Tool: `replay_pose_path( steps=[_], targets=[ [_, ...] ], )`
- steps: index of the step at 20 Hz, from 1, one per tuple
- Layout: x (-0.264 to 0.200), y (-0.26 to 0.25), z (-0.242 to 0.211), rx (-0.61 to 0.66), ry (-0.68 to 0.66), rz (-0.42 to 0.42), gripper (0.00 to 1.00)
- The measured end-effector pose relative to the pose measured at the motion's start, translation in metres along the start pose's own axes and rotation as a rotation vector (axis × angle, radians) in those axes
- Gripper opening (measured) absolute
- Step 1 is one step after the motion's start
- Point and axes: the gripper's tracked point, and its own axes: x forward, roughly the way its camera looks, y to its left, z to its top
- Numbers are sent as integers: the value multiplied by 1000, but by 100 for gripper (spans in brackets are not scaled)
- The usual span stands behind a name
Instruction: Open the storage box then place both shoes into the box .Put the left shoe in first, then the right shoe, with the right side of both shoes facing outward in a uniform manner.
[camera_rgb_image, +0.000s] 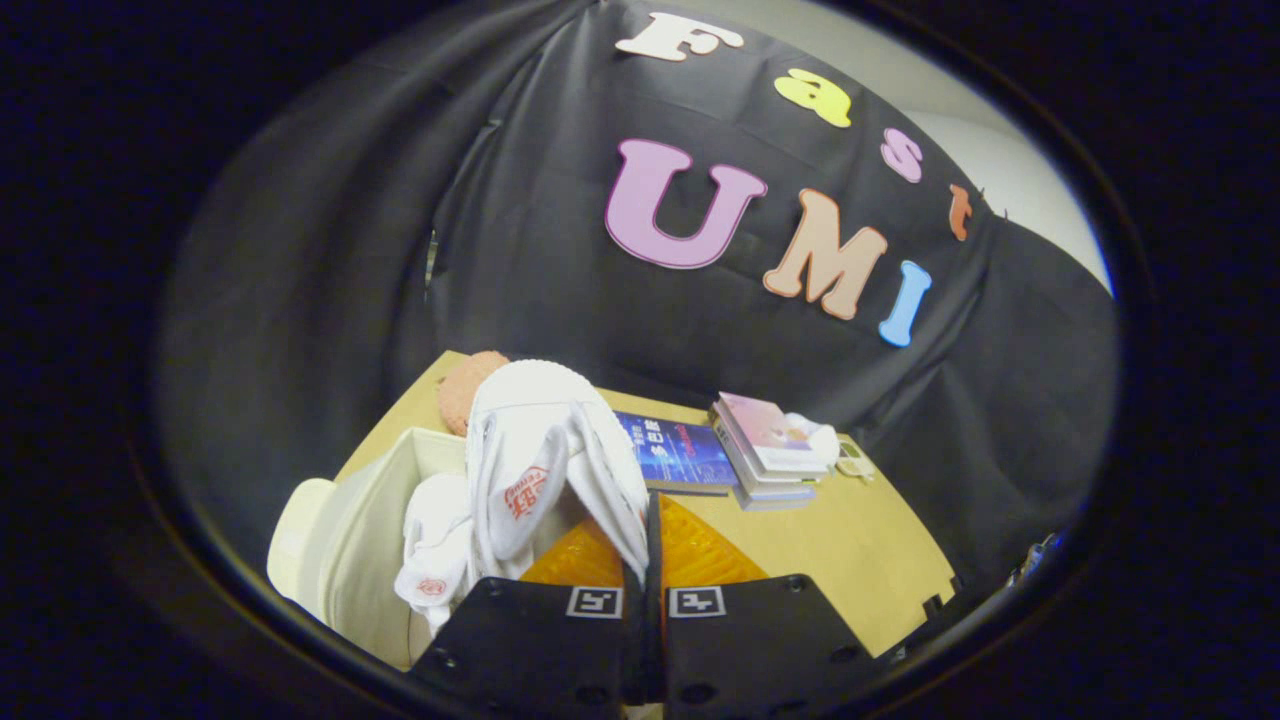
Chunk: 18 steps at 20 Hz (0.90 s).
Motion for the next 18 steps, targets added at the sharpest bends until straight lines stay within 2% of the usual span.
replay_pose_path(
  steps=[1,4,7,10,12,15,18],
  targets=[
    [2,5,-9,24,25,18,3],
    [5,8,-33,72,106,32,13],
    [5,11,-50,84,159,69,39],
    [-3,13,-52,113,168,144,56],
    [-11,3,-36,152,127,161,67],
    [-27,4,0,278,48,250,84],
    [-43,-8,36,318,-39,310,100]
  ],
)
